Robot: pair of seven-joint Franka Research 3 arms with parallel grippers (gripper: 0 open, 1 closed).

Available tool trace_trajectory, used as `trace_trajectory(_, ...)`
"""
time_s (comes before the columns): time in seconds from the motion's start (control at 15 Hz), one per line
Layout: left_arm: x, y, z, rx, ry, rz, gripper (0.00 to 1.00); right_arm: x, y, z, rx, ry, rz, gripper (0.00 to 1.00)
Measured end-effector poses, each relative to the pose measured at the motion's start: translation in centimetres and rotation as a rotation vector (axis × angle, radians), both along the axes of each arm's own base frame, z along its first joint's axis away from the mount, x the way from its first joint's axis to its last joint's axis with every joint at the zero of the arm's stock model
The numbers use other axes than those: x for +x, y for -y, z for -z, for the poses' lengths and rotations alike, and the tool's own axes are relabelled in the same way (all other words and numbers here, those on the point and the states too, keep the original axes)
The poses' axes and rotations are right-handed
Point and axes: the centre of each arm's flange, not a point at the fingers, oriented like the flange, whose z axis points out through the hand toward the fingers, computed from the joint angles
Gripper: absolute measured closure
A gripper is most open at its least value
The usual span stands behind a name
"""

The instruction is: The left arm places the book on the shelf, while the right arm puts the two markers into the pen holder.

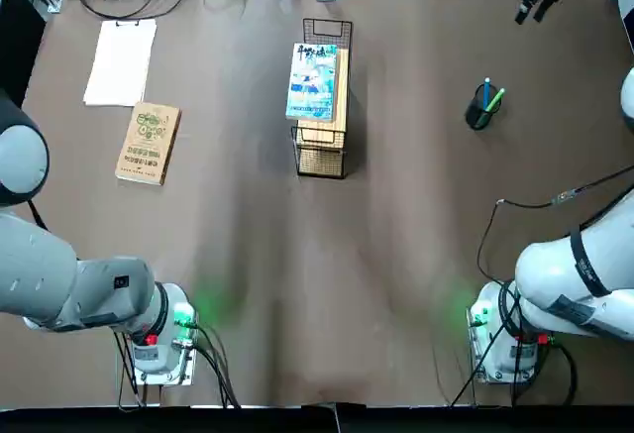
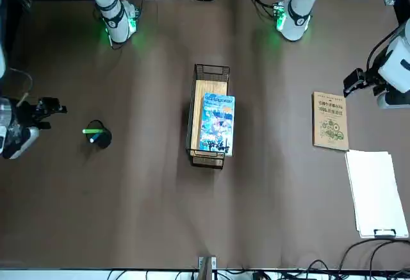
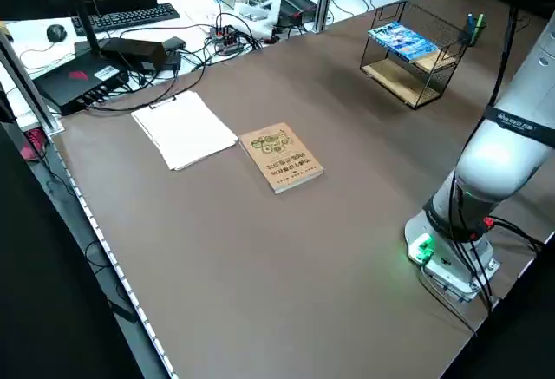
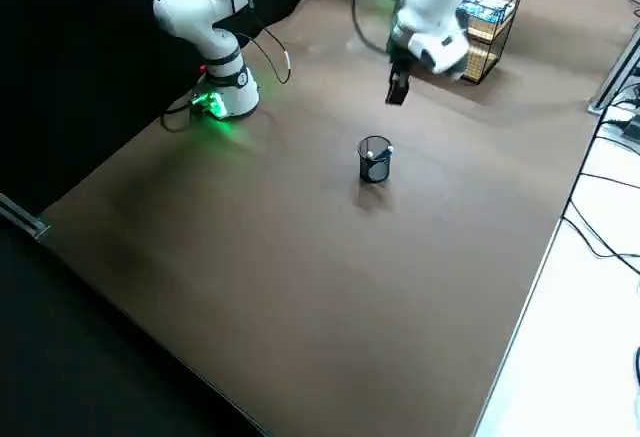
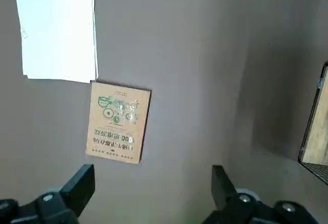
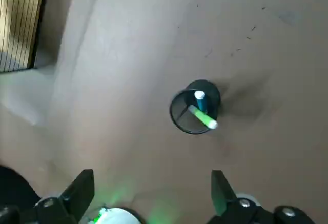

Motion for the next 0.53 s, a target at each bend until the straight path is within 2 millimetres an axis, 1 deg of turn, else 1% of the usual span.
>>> trace_trajectory(0.07, 0.0, -0.1, -0.1, 0.000, 0.002, -0.002, 0.00, 0.0, -1.6, -0.8, -0.033, -0.002, 0.031, 0.00)
trace_trajectory(0.27, -0.1, -0.3, -0.3, 0.000, 0.007, -0.006, 0.00, -0.5, -5.6, -3.4, -0.129, 0.003, 0.152, 0.00)
trace_trajectory(0.33, -0.1, -0.4, -0.4, 0.000, 0.008, -0.007, 0.00, -1.2, -7.6, -5.7, -0.168, 0.021, 0.239, 0.00)
trace_trajectory(0.4, -0.1, -0.4, -0.4, 0.001, 0.007, -0.007, 0.00, -1.8, -8.2, -7.2, -0.183, 0.033, 0.288, 0.00)
trace_trajectory(0.53, -0.1, -0.4, -0.3, 0.001, 0.006, -0.007, 0.00, -3.6, -8.6, -10.5, -0.205, 0.045, 0.356, 0.00)
